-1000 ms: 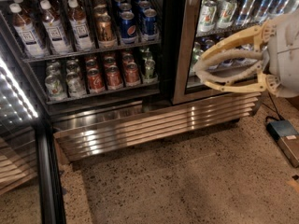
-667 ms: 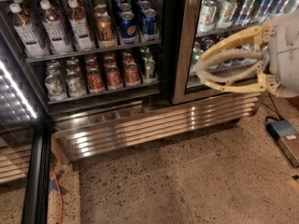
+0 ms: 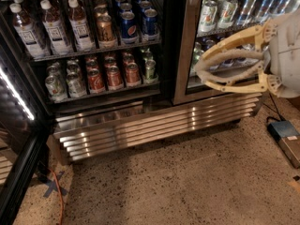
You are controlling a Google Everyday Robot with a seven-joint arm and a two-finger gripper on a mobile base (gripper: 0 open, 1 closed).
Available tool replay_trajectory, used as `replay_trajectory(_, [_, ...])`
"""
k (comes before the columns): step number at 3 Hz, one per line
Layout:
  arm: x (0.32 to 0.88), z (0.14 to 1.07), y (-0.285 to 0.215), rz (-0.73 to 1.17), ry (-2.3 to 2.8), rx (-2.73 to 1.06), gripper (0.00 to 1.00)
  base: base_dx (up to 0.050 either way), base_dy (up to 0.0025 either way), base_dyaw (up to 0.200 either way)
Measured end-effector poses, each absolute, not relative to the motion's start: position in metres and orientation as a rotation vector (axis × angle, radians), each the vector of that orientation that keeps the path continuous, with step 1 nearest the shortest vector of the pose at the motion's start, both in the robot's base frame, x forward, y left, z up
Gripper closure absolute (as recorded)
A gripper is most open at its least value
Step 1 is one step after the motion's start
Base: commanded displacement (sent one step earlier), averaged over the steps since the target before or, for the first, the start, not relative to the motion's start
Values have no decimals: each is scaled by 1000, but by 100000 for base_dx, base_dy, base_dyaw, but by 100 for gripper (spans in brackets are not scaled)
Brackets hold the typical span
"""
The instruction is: Open left fridge door
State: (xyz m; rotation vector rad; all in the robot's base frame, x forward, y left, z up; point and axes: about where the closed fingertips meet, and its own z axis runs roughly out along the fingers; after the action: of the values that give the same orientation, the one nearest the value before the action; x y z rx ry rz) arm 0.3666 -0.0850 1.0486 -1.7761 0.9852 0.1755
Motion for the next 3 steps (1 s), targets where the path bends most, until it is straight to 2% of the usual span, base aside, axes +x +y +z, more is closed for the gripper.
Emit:
replay_trajectory(2, [367,1049,-85,175,985,-1776,12,0,0,0])
replay_trajectory(3, [367,1049,-85,175,985,-1776,0,0,0,0])
